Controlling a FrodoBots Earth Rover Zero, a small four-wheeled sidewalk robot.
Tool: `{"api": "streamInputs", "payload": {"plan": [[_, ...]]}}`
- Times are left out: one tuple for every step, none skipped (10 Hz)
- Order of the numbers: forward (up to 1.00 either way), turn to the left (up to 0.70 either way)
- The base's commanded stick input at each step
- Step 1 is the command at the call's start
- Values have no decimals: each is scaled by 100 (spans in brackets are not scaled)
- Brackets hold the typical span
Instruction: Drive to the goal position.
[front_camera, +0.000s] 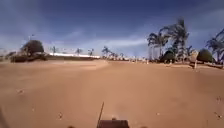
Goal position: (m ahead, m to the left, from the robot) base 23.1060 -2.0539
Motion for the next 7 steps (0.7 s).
{"api": "streamInputs", "payload": {"plan": [[70, 0], [70, 0], [70, 0], [70, 0], [70, 0], [70, 0], [70, 0]]}}
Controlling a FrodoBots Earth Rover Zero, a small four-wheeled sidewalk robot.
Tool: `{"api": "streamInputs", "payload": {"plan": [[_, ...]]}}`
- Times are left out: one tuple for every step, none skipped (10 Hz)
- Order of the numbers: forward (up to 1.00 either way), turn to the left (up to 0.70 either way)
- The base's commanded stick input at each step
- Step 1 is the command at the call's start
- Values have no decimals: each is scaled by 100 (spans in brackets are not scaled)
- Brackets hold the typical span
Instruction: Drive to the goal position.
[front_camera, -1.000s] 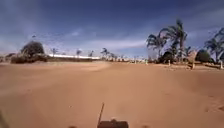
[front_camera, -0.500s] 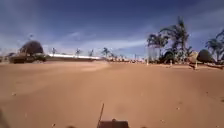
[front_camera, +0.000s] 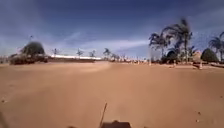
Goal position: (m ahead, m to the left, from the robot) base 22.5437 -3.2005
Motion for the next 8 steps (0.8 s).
{"api": "streamInputs", "payload": {"plan": [[70, 0], [70, 0], [70, 0], [70, 0], [70, 0], [70, 0], [70, 0], [70, 0]]}}
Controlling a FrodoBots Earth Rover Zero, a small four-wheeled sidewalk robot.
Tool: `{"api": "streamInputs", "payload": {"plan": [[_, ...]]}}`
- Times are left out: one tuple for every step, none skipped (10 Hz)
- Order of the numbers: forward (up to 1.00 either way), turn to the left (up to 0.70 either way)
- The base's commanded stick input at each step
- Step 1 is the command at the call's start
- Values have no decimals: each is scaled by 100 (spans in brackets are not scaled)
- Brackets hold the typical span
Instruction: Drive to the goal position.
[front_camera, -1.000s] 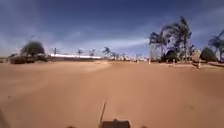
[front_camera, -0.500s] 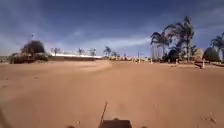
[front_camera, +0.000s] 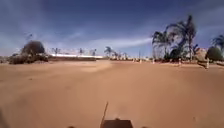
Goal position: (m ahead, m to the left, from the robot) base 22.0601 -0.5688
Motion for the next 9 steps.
{"api": "streamInputs", "payload": {"plan": [[70, 0], [70, 0], [70, 0], [70, 0], [70, 0], [70, 0], [70, 0], [70, 0], [70, 0]]}}
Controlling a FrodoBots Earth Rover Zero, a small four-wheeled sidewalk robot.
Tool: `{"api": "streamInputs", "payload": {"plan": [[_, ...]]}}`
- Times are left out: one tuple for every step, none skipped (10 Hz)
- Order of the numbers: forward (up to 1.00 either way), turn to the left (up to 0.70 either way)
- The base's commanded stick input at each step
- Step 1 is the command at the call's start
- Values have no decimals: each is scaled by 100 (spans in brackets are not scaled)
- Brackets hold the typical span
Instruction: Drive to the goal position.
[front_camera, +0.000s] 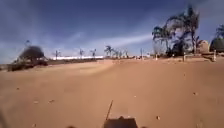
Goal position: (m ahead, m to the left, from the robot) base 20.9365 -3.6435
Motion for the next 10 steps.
{"api": "streamInputs", "payload": {"plan": [[70, 0], [70, 0], [70, 0], [70, 0], [70, 0], [70, 0], [70, 0], [70, -2], [70, -3], [70, -4]]}}
